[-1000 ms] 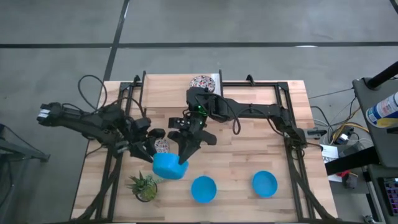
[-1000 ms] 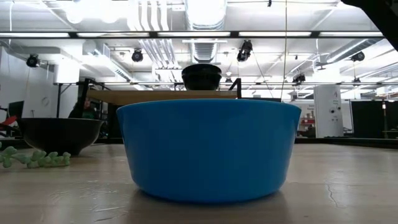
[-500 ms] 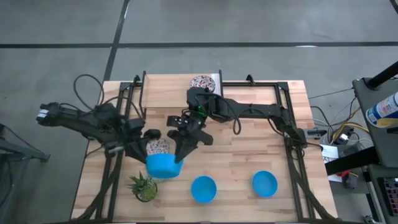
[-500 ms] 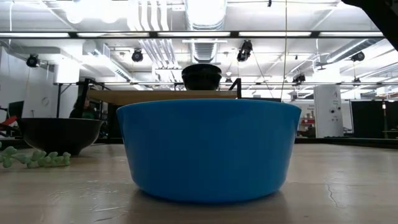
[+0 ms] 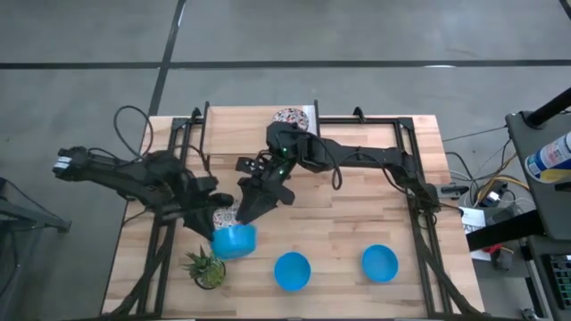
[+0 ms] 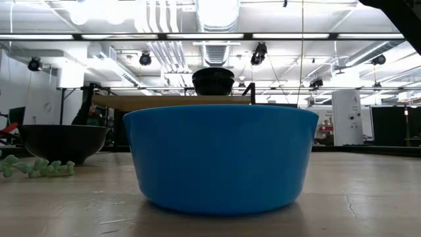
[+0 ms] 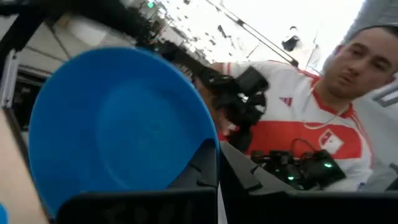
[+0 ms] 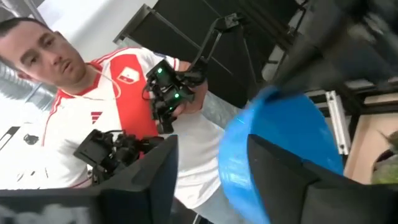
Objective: Pick & Place Mini bowls
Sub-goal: Put the blue bowl on the shelf
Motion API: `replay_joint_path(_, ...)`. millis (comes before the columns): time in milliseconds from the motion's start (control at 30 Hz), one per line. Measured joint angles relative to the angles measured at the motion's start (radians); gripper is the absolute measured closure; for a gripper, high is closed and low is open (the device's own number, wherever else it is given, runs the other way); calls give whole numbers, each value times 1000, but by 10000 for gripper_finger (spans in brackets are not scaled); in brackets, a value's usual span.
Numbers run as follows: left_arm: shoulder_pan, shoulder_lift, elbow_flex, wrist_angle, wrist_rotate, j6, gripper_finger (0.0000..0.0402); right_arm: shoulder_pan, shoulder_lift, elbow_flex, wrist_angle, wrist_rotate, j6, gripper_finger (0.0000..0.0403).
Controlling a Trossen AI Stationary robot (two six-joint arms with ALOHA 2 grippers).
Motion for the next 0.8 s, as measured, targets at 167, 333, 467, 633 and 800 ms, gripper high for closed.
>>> replay_joint_path(167, 0, -27, 3, -191, -26, 43, 401, -35, 0, -1, 0, -10, -27, 175)
replay_joint_path(333, 3, -62, 2, -488, -216, 167, 401, -56, -3, -1, 0, -12, -30, 161)
replay_joint_path(467, 13, -70, 1, -723, -452, 255, 401, -59, -6, -1, 5, -12, -46, 163)
replay_joint_path(633, 34, -67, 22, -878, -719, 299, 401, -54, -7, -1, 3, -4, -48, 169)
replay_joint_path(800, 94, -35, 88, -994, -867, 322, 401, -36, -21, -1, 30, 32, -91, 170)
